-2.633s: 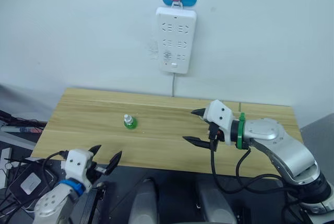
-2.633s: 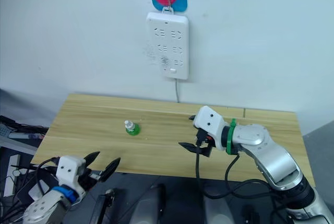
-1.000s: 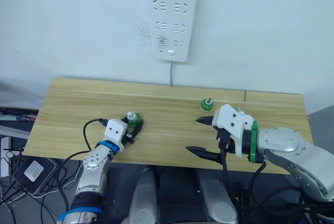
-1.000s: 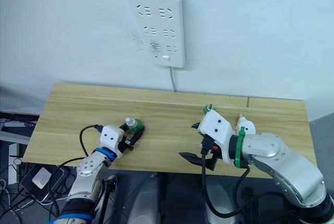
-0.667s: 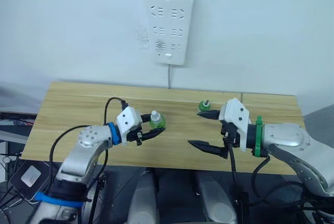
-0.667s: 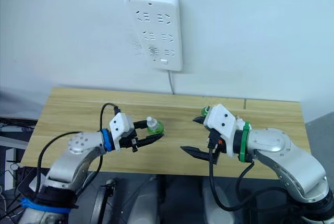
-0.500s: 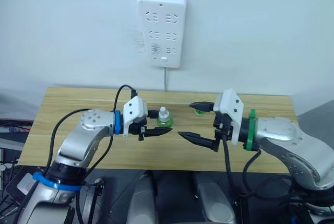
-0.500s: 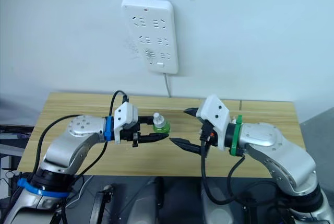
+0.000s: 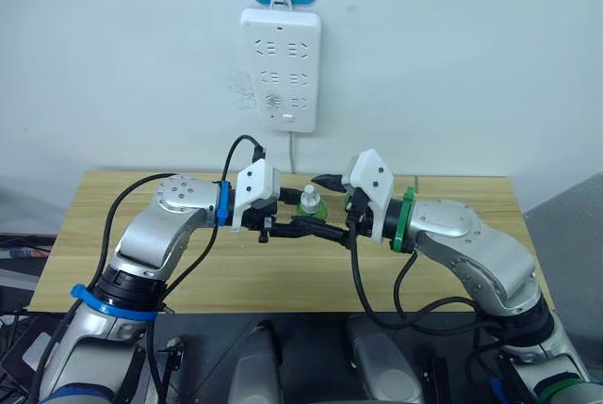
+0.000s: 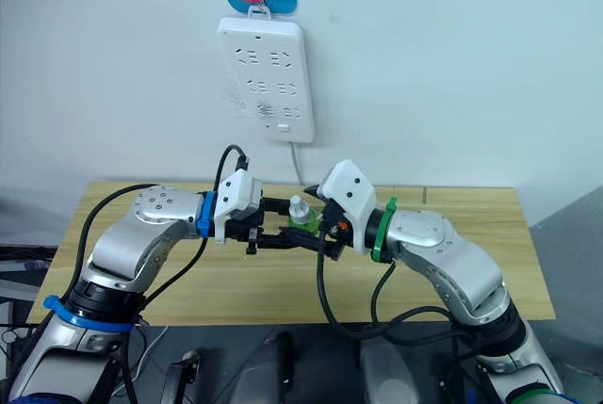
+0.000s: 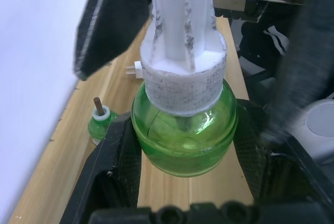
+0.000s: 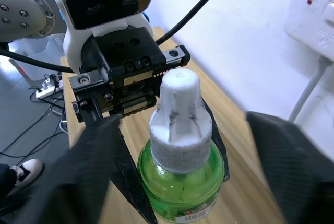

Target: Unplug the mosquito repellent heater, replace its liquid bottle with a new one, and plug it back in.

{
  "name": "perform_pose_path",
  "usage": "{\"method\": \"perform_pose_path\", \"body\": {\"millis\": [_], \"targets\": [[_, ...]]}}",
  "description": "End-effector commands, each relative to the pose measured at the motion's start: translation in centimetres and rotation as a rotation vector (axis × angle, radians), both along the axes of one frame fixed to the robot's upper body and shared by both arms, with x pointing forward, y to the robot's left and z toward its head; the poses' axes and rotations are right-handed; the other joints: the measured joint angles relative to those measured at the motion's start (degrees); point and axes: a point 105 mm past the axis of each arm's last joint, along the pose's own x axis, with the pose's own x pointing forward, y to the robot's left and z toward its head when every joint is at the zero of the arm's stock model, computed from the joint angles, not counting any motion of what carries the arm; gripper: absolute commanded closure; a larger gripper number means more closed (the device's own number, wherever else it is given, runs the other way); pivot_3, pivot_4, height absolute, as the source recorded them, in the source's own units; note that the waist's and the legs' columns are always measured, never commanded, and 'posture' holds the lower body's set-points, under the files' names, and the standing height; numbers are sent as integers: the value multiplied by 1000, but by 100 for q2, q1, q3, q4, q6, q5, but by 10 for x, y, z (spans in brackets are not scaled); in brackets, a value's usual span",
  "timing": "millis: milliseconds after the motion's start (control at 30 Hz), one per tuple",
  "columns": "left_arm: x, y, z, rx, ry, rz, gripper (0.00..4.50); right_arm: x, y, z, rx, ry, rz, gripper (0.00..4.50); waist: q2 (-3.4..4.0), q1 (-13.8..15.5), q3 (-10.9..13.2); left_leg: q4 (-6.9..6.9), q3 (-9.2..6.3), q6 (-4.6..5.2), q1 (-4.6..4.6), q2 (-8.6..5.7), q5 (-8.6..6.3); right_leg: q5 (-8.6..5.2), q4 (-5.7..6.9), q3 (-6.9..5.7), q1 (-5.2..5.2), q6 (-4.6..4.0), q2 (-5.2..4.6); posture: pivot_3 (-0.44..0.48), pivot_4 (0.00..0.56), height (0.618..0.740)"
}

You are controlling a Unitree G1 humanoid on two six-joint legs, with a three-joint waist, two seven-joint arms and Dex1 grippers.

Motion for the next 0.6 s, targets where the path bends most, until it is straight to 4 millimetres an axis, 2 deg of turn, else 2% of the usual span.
{"method": "perform_pose_path", "body": {"millis": [33, 133, 167, 367, 433, 500, 600], "targets": [[-1, 0, 11, -18, -57, -29, 2234, -7, 7, 11, 31, -56, 54, 2042, 0, -2, -20, 2, 0, 0, 1, 0, 0, 1, 4, 0, 0, -1, 0, -184, 146, 723], [-2, 1, 12, -32, -56, -29, 2234, -7, 8, 13, 35, -68, 67, 3192, 2, -3, -43, 13, -2, 0, 2, -1, 1, 1, 22, 1, 0, -1, 1, -182, 143, 723], [-1, 0, 14, -52, -49, -24, 2234, -7, 8, 13, 35, -75, 71, 3445, 2, -3, -48, 16, -2, 0, 3, -2, 2, 1, 29, 1, 0, -1, 1, -180, 142, 723], [-6, -1, 20, -106, 3, -39, 2234, -7, 9, 19, 56, -112, 97, 3437, 1, -9, -60, 25, -11, 5, 18, -5, 8, 1, 77, -2, -1, -2, 3, -181, 138, 723], [-2, 3, 18, -98, 9, -11, 2234, -7, 8, 21, 62, -121, 105, 3437, 3, -12, -80, 25, -18, 3, 20, -3, 14, 5, 84, -8, -1, -9, 8, -181, 138, 723], [2, 4, 17, -96, 2, 4, 1484, -6, 7, 23, 64, -130, 111, 3437, 2, -12, -118, 25, -22, 1, 20, -4, 19, 7, 89, -12, -1, -12, 9, -177, 135, 723], [3, 4, 17, -104, 20, 1, 601, -5, 5, 25, 66, -140, 122, 3437, 3, -14, -167, 25, -25, 2, 21, -4, 23, 8, 90, -15, 0, -15, 9, -175, 132, 723]]}}
